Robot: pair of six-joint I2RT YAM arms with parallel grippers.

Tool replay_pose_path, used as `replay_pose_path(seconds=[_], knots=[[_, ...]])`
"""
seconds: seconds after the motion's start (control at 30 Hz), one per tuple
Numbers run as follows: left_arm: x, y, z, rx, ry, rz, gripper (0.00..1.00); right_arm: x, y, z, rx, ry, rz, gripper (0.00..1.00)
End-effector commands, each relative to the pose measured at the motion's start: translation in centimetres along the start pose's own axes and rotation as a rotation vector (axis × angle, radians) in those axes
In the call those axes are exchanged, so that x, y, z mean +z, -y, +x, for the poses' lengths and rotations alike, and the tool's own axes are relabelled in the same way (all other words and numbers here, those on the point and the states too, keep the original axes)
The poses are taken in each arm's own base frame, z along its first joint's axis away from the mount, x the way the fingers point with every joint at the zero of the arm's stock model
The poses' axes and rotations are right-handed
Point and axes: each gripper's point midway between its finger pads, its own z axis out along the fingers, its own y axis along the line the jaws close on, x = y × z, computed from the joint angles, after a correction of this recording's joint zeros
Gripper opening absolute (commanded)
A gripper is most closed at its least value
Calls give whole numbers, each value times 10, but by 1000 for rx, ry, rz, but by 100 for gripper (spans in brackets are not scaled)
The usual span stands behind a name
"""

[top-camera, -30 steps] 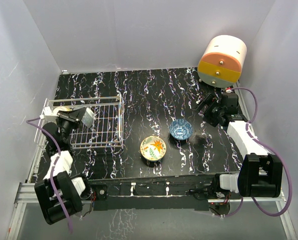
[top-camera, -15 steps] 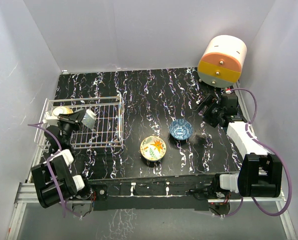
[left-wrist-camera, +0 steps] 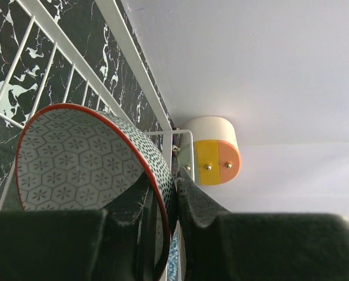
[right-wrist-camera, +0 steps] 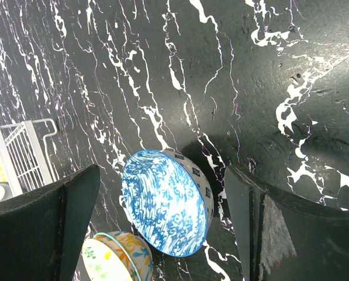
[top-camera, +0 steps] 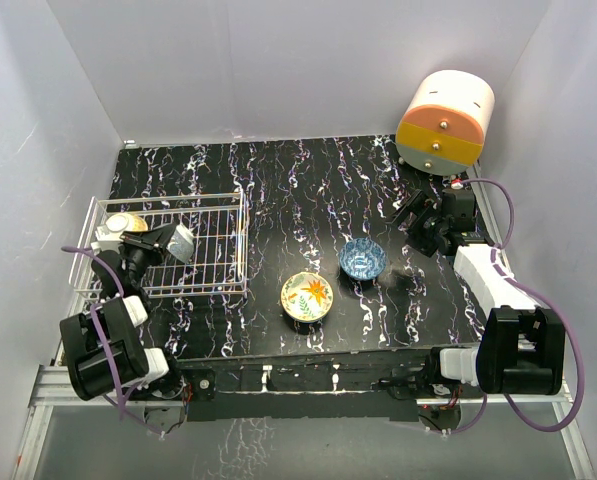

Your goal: Load the bowls into the dish rack

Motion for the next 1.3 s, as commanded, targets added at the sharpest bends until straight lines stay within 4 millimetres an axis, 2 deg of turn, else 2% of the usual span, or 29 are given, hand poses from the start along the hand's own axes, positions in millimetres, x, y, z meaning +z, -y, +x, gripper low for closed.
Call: replay_pose_path(seconds=[0.0, 0.2, 0.6, 0.87, 1.27], knots=[[-4, -10, 1, 35, 5, -21, 0, 0, -6, -11, -15, 51, -27, 90], [-15, -25, 3, 1, 12, -76, 0, 0, -7, -12, -19, 54, -28, 90], [-24, -28, -10, 68, 43, -199, 44, -1, -8, -13, -22, 58, -26, 90], [-29, -46, -11, 66, 42, -280, 61, -1, -7, -14, -25, 59, -23, 90], [-26, -37, -43, 175, 88, -379, 75, 2, -3, -10, -23, 50, -13, 90]])
